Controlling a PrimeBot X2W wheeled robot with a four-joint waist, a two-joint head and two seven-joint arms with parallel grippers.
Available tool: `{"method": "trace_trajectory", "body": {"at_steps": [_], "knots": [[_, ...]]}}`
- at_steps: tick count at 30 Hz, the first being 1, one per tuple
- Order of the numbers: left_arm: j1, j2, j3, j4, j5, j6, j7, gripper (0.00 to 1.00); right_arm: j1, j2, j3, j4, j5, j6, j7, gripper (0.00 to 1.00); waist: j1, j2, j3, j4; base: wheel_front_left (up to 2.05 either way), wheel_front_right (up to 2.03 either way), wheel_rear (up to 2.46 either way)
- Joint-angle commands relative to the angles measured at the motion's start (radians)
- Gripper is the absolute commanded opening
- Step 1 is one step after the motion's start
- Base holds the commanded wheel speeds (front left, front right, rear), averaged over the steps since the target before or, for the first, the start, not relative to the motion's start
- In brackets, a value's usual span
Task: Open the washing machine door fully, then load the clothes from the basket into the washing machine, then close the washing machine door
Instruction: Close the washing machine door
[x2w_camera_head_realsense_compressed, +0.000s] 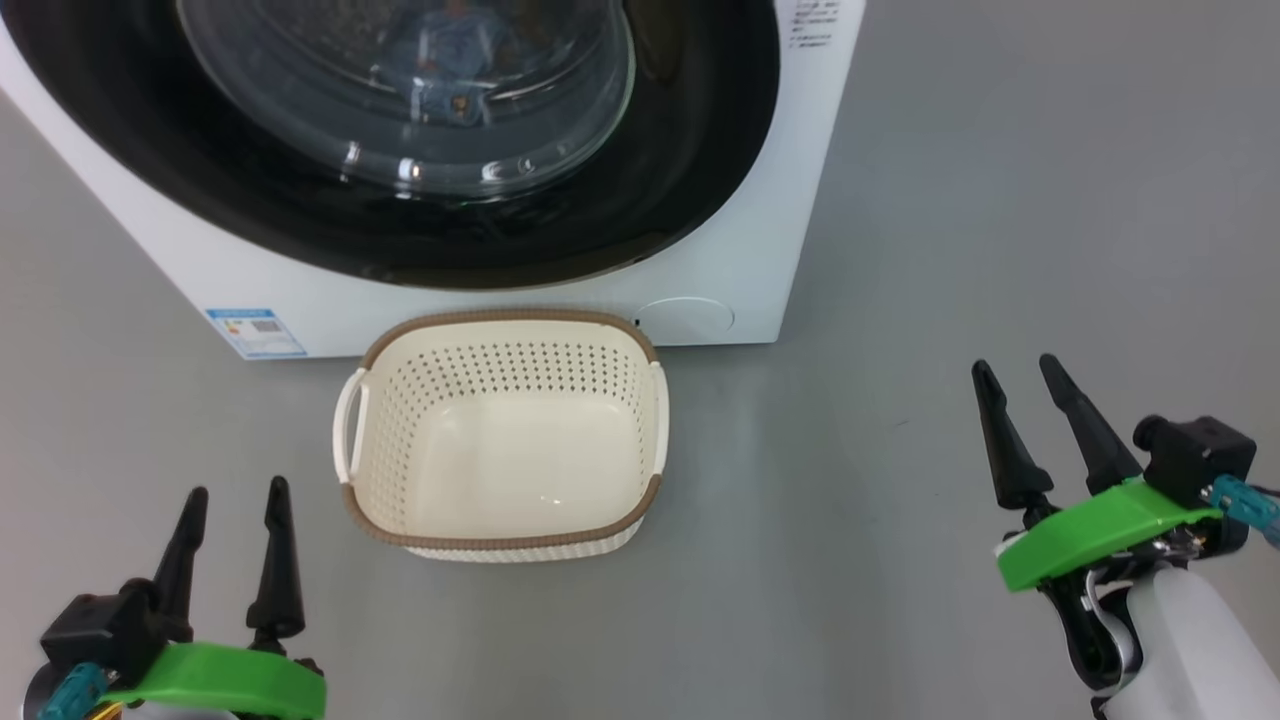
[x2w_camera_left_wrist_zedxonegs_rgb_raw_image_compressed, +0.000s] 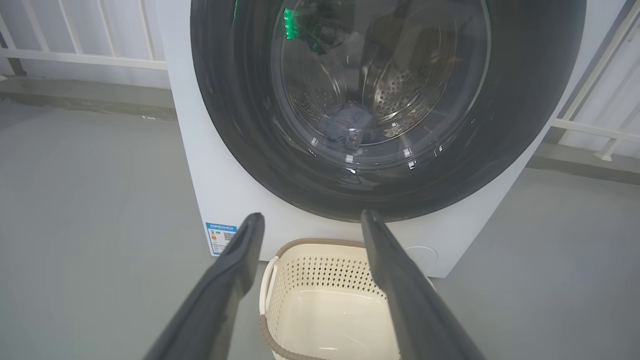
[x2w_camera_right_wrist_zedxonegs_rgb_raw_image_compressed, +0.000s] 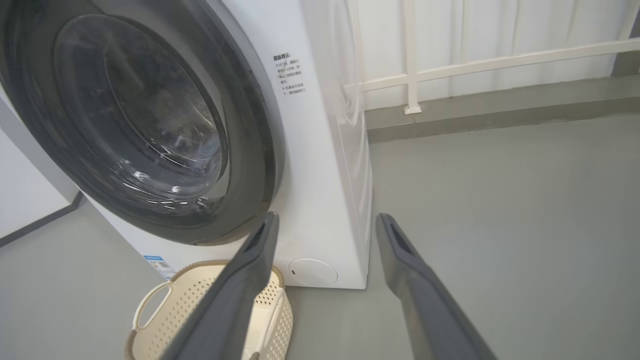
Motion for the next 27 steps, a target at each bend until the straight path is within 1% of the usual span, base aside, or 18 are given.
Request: {"method": "trace_trajectory", "body": {"at_steps": [1,15,27], "knots": [[-0.005,0.027,0.038,-0.016,-0.001,-0.002,-0.006,1.00,0.018,0.000,0.014,-0.028,-0.002,-0.006,-0.005,1.00,0.0000,0.0000,-0.019,-0.019,0.00,0.00,0.00],[0.030,0.043,0.032,-0.010,-0.002,-0.002,-0.006,1.00,0.159,0.012,-0.034,-0.061,-0.009,-0.006,-0.005,1.00,0.0000,0.0000,-0.065,-0.059,0.00,0.00,0.00],[0.059,0.045,0.032,-0.005,-0.013,-0.002,-0.006,1.00,0.217,0.027,-0.062,-0.079,-0.012,-0.006,-0.005,1.00,0.0000,0.0000,-0.091,-0.080,0.00,0.00,0.00]]}}
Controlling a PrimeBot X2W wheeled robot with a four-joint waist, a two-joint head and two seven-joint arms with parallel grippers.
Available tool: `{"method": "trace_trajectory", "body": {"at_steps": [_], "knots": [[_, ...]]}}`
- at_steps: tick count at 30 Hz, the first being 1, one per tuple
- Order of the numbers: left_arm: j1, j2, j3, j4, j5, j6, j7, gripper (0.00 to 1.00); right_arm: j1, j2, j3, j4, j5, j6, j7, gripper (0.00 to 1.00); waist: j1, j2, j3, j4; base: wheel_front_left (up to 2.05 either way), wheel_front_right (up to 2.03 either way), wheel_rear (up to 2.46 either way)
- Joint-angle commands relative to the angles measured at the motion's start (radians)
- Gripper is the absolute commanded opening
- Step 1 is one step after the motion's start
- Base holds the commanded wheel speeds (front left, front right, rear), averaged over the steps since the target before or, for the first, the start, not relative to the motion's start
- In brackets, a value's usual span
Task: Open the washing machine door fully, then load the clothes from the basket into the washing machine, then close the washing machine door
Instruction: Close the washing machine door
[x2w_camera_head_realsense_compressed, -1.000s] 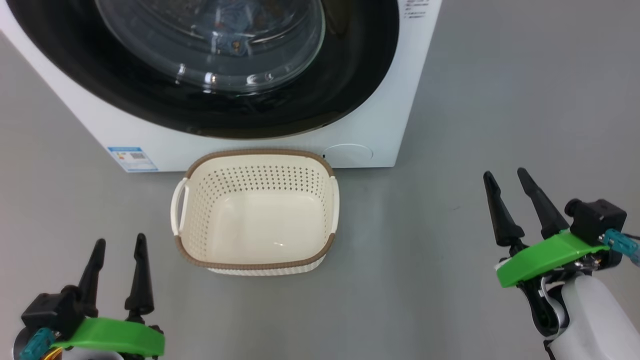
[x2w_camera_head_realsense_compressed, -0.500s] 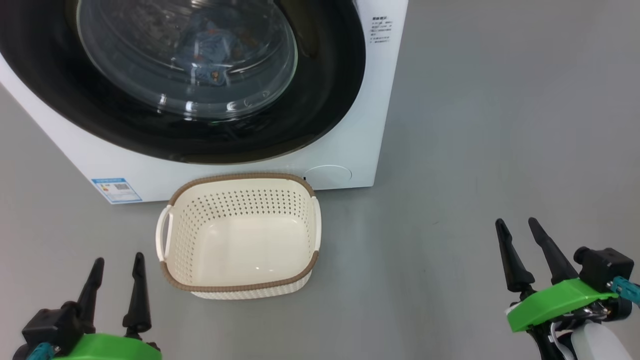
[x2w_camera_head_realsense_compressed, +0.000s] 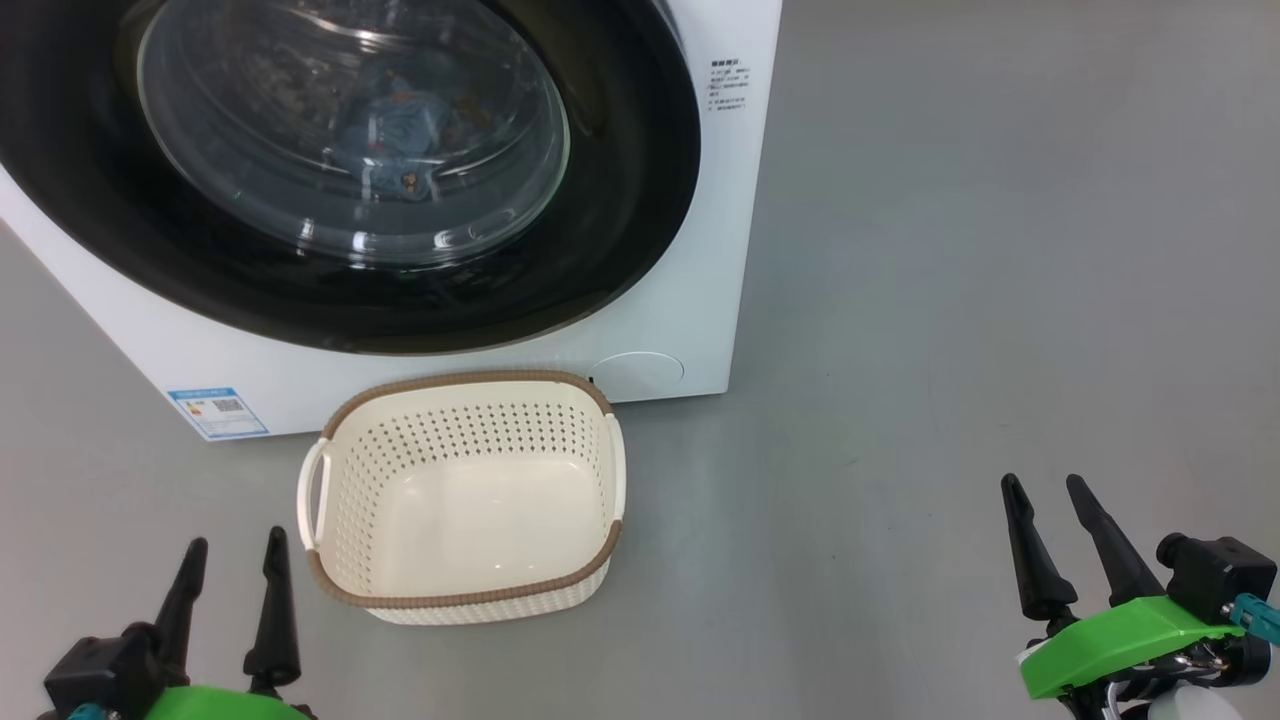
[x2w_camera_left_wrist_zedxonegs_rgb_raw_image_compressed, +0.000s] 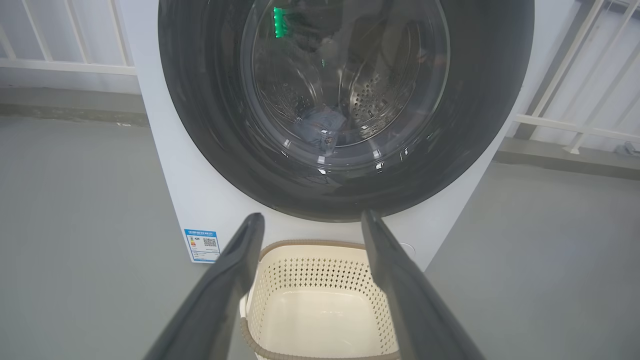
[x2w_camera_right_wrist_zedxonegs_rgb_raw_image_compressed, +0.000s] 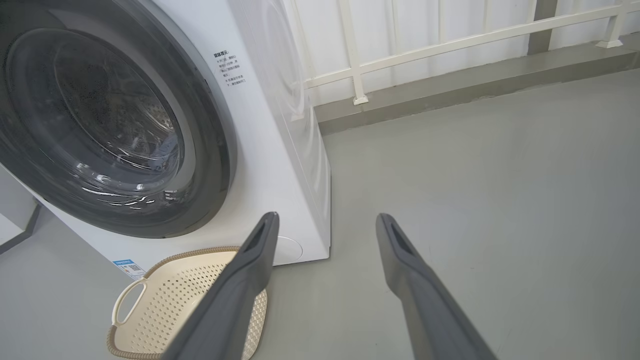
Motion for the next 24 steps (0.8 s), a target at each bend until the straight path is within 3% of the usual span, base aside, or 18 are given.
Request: {"method": "trace_trajectory", "body": {"at_steps": [1,24], "knots": [[-0.003,0.026,0.035,-0.019,-0.003,-0.002,-0.006,1.00,0.013,-0.006,0.017,-0.028,-0.011,-0.006,-0.005,1.00,0.0000,0.0000,-0.005,-0.004,0.00,0.00,0.00],[0.008,0.022,0.031,-0.026,-0.008,-0.002,-0.006,1.00,0.020,-0.004,0.007,-0.039,-0.013,-0.006,-0.005,1.00,0.0000,0.0000,-0.008,0.004,0.00,0.00,0.00]]}}
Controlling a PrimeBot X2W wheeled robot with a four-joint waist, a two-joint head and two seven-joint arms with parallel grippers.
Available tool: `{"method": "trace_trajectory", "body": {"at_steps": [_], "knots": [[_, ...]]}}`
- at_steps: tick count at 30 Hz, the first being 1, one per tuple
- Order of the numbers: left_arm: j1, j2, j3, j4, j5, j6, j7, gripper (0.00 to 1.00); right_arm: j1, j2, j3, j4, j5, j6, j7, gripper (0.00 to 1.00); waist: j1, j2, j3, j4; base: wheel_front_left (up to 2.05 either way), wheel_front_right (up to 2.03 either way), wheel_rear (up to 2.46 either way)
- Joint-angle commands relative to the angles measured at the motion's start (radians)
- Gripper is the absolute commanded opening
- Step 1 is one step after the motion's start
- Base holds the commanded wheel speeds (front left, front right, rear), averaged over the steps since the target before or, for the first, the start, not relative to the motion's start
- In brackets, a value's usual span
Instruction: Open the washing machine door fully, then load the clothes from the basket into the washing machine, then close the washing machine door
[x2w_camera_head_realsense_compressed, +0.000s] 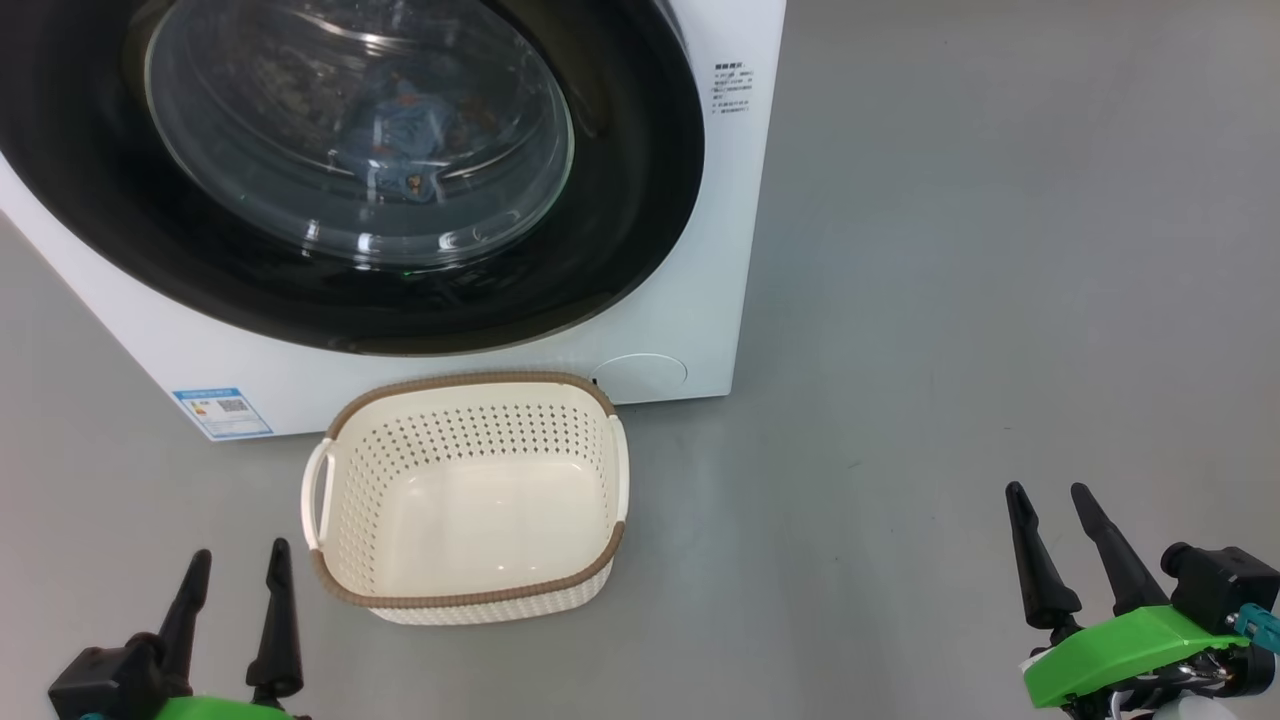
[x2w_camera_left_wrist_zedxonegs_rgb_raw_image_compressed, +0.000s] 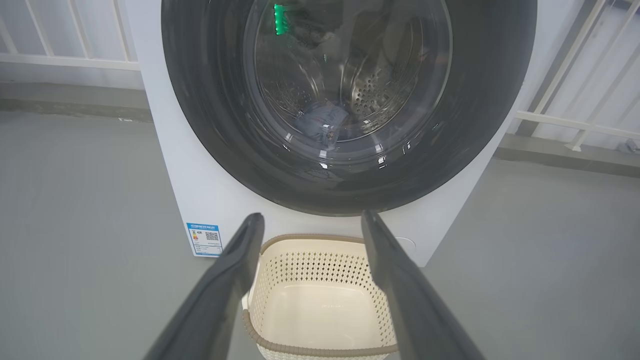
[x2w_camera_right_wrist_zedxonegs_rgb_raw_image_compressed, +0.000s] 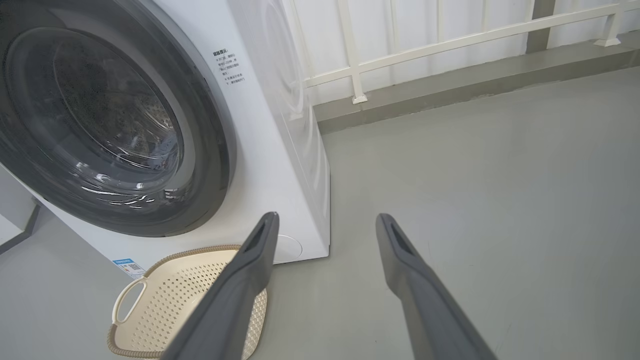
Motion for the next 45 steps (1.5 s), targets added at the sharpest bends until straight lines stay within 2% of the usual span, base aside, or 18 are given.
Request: {"method": "trace_trajectory", "body": {"at_steps": [1,45], "knots": [[-0.011,0.021,0.033,-0.025,-0.007,-0.002,-0.006,1.00,0.001,-0.011,0.018,-0.025,-0.010,-0.006,-0.005,1.00,0.0000,-0.0001,0.000,0.001,0.00,0.00,0.00],[-0.011,0.011,0.048,-0.030,0.004,-0.002,-0.006,1.00,-0.003,-0.007,0.020,-0.030,-0.008,-0.006,-0.005,1.00,0.0000,-0.0001,0.007,0.005,0.00,0.00,0.00]]}}
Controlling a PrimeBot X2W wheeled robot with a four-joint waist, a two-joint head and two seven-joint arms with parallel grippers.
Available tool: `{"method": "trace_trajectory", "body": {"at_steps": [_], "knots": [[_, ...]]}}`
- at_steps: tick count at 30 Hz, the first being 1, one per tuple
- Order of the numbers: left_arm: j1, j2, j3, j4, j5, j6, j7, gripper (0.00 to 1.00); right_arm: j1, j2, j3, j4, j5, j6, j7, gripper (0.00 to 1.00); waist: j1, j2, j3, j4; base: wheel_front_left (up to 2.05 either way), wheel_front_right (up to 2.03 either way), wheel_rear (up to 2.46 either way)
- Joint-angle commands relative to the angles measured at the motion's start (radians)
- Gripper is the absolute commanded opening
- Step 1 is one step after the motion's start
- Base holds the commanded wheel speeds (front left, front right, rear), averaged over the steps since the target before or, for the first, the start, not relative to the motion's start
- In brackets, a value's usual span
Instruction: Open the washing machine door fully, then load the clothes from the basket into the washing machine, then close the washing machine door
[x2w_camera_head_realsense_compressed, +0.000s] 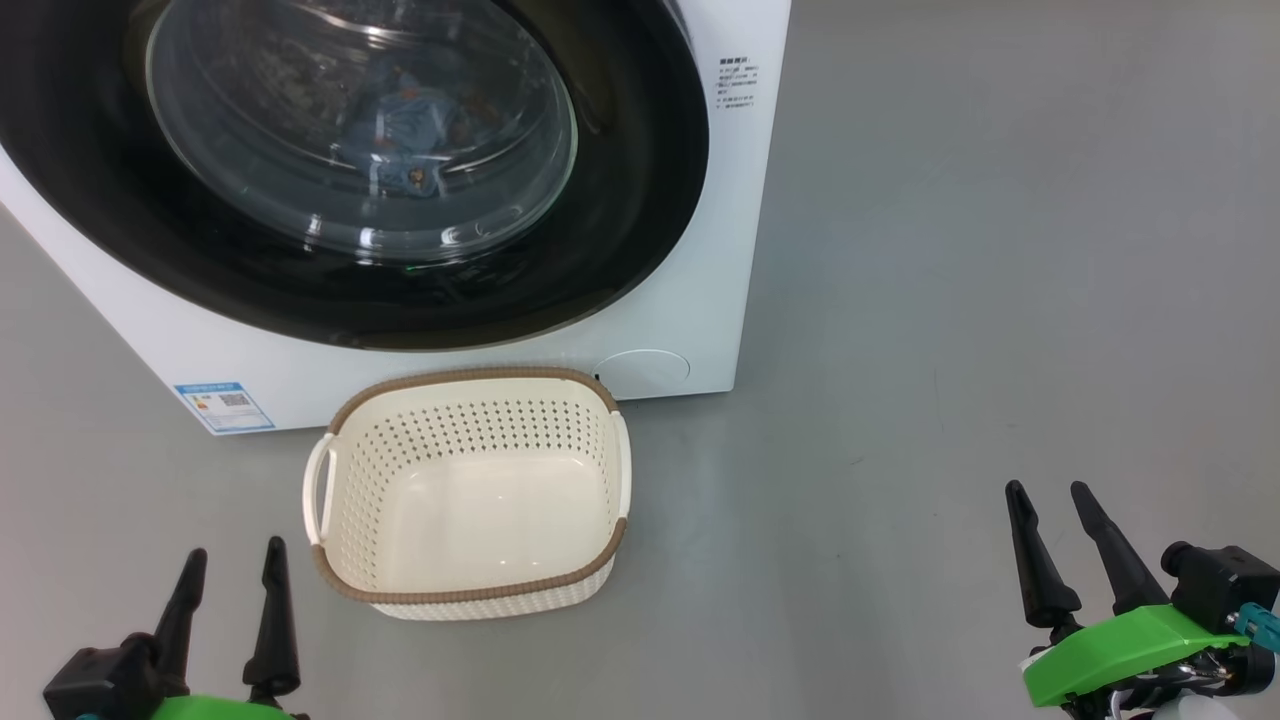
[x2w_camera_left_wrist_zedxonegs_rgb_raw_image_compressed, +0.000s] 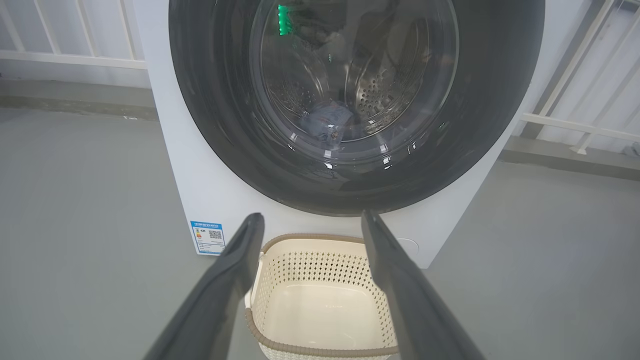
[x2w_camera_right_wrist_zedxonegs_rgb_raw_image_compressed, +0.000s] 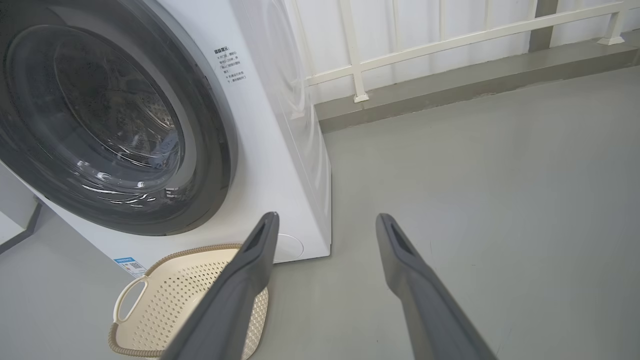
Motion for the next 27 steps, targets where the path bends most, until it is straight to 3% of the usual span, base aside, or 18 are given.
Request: {"method": "trace_trajectory", "body": {"at_steps": [1,6,7,18,27], "knots": [[-0.011,0.018,0.038,-0.026,0.003,-0.002,-0.006,1.00,-0.003,-0.008,0.020,-0.025,-0.008,-0.006,-0.005,1.00,0.0000,0.0000,-0.001,0.000,0.00,0.00,0.00],[-0.007,0.017,0.041,-0.026,0.005,-0.002,-0.006,1.00,-0.001,-0.008,0.021,-0.026,-0.007,-0.006,-0.005,1.00,0.0000,0.0000,-0.003,-0.002,0.00,0.00,0.00],[0.002,-0.001,0.005,0.000,0.000,0.000,0.000,0.00,0.000,0.000,0.000,-0.001,0.001,0.000,0.000,0.00,0.0000,0.0000,-0.003,-0.001,0.00,0.00,0.00],[0.002,-0.030,0.000,0.043,-0.075,0.000,0.023,0.00,0.007,0.022,0.001,0.036,0.071,0.000,0.022,0.00,0.0023,0.0000,-0.011,0.000,0.00,0.00,0.00],[-0.006,-0.032,0.006,0.045,-0.167,0.000,0.049,0.00,0.006,0.029,-0.006,0.028,0.157,-0.001,0.049,0.00,0.0001,0.0000,-0.015,0.001,0.00,0.00,0.00]]}}
